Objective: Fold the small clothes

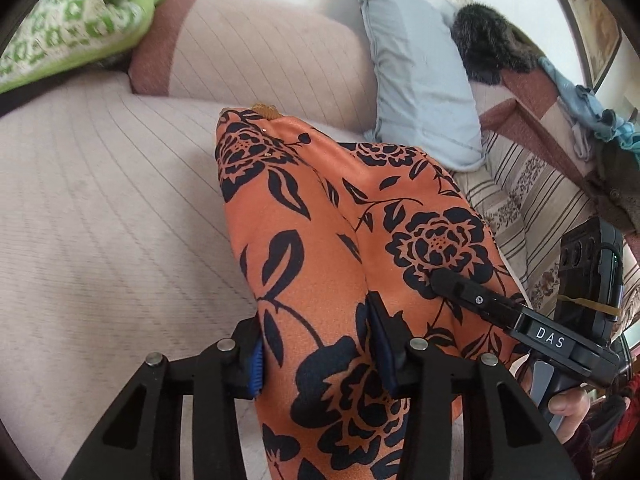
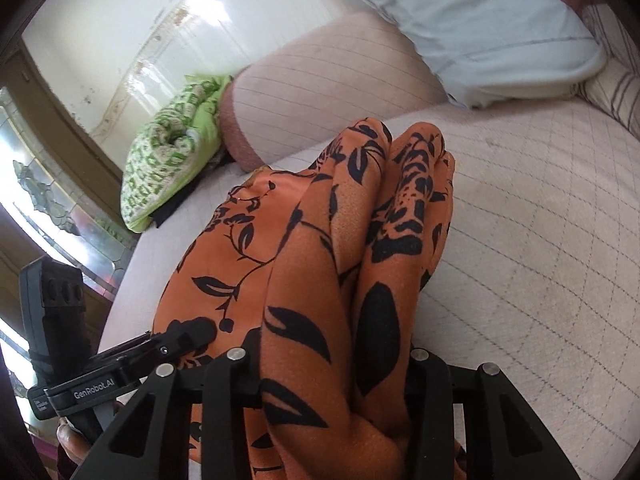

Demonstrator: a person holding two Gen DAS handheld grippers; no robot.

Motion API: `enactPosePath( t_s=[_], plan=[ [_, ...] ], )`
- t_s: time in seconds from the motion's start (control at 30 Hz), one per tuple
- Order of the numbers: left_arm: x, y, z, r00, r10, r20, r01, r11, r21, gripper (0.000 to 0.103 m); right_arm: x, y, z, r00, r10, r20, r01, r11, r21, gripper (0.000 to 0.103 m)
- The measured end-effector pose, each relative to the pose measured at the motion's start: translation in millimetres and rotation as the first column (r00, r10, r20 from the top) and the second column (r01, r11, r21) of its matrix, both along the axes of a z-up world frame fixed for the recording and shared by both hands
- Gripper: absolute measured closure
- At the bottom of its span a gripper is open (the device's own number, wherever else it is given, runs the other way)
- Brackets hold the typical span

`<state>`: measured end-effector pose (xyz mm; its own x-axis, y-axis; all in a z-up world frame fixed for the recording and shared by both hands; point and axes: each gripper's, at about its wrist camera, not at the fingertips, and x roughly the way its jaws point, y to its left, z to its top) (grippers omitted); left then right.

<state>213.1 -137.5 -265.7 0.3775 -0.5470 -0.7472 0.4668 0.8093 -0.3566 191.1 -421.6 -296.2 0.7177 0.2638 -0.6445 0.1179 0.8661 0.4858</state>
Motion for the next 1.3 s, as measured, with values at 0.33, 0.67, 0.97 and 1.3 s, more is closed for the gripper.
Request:
enactPosePath(
  t_s=[0.33,0.67,0.97,1.3],
  plan=[
    [0,14,22,0.994,0.068,0.087,-0.070,0.997,0.023,0.058,-7,49,14,0.998,0.040,0.050,-0.041,0.999,0.030,0.061],
    [-4,7,0,0.998,0.045,0.054,-0.047,0.998,0.040,0.058,-24,75,-11,0.998,0.068,-0.018,-0.067,0.996,0.053,0.061],
    [0,11,-52,0.988,0.100,-0.119,-0.084,0.987,0.138,0.046,-24,71,-65,0.976,0.069,-0.207,-0.051,0.994,0.094,0.049],
    [-14,7,-13,0.981,0.181,0.068,-0.192,0.954,0.230,0.035,-44,36,-8,0.996,-0.063,-0.064,0.063,0.998,0.007,0.041]
  ],
)
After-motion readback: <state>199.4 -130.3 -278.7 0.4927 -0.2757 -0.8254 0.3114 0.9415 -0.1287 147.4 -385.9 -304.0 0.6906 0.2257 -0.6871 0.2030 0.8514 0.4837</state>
